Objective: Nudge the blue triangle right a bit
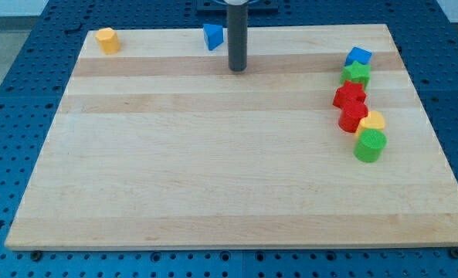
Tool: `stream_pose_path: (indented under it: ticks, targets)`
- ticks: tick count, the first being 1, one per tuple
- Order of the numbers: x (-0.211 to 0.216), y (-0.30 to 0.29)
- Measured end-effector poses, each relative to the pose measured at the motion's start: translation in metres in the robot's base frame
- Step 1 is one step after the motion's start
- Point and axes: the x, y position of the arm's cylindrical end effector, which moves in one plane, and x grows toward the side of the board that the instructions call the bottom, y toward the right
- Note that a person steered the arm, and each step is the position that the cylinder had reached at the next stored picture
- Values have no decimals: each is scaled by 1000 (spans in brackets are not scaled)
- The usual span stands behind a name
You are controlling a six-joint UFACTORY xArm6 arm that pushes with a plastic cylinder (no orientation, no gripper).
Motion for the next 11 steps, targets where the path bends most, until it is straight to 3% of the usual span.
stream_pose_path:
  ticks: [1, 3, 5, 7, 11]
  targets:
    - [18, -24]
    - [21, -3]
    - [13, -57]
    - [-62, -79]
    - [-105, -58]
